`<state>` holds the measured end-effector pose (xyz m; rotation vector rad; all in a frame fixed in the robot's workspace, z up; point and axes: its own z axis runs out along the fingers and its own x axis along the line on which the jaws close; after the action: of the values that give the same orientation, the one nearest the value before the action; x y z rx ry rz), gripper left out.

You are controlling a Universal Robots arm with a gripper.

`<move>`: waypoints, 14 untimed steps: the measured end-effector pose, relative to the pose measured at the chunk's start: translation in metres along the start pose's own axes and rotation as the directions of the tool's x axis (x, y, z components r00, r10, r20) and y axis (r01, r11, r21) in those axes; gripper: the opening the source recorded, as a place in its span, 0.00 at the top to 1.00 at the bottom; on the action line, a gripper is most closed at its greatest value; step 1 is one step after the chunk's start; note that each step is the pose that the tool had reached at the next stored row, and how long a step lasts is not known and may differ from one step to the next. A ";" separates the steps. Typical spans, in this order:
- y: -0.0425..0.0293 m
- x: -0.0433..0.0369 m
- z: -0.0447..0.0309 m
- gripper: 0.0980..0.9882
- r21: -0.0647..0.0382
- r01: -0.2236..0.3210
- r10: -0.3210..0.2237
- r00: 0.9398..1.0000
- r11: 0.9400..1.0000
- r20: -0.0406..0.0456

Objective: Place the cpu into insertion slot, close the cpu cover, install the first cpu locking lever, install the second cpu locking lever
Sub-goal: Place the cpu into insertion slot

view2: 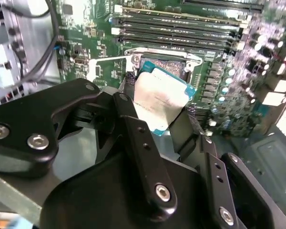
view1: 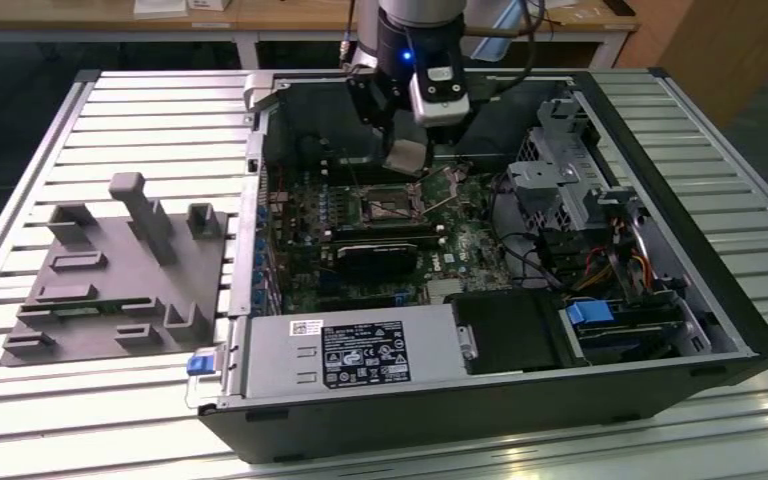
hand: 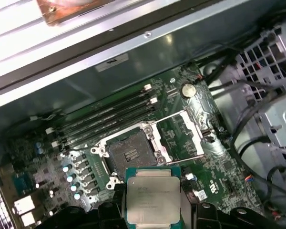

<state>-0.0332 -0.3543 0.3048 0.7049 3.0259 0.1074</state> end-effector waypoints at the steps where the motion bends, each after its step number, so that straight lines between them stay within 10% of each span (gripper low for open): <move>1: 0.0000 0.0000 0.0003 0.51 0.000 -0.018 0.018 1.000 1.000 0.001; 8: -0.0002 0.0000 0.0019 0.51 0.002 -0.144 0.144 0.989 0.990 0.011; 14: -0.0002 0.0000 0.0033 0.51 0.002 -0.250 0.250 0.968 0.968 0.020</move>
<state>-0.0332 -0.3543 0.3016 1.0794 2.9044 0.0994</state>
